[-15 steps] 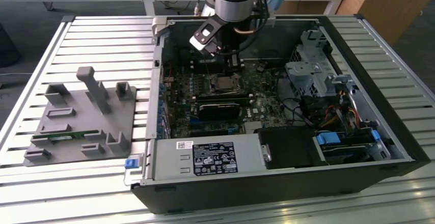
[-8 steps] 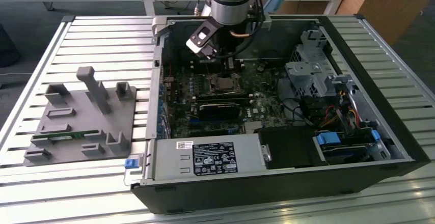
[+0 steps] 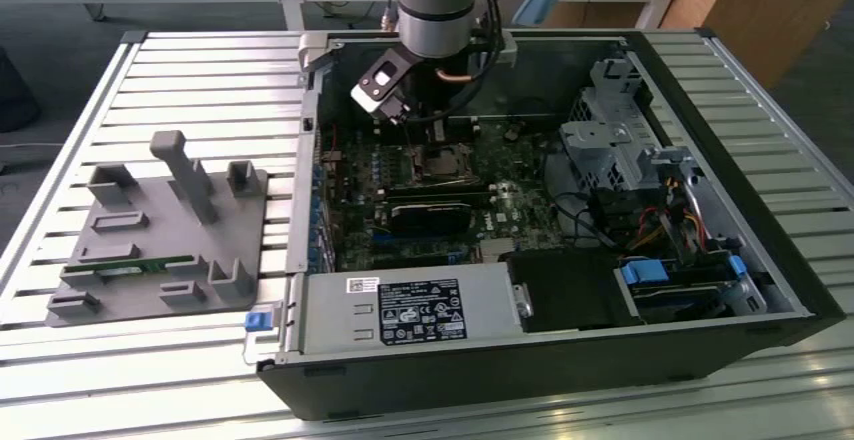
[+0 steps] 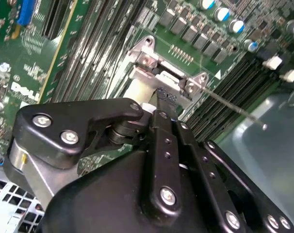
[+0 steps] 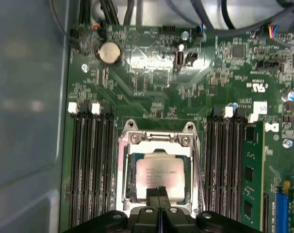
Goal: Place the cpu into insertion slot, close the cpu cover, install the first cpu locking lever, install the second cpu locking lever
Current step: 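Close the cpu cover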
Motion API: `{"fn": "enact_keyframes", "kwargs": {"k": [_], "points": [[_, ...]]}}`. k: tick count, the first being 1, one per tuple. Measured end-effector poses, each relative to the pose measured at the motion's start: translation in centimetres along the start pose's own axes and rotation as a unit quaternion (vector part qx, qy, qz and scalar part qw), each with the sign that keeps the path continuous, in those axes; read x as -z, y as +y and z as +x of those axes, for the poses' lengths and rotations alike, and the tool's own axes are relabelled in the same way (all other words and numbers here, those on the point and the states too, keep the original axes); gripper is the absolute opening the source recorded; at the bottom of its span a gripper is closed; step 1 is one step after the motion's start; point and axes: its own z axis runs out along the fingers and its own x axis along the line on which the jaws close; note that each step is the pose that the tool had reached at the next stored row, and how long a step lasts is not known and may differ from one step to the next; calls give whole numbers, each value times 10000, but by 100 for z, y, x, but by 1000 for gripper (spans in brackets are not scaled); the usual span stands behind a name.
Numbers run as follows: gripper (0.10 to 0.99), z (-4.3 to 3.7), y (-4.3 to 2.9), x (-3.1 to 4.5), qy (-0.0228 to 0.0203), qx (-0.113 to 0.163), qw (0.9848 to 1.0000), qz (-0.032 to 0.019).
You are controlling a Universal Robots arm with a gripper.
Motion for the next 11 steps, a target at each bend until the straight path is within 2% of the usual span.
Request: {"fn": "enact_keyframes", "kwargs": {"k": [11], "points": [[106,-1,-26,-108,-9,0,10000,20]]}}
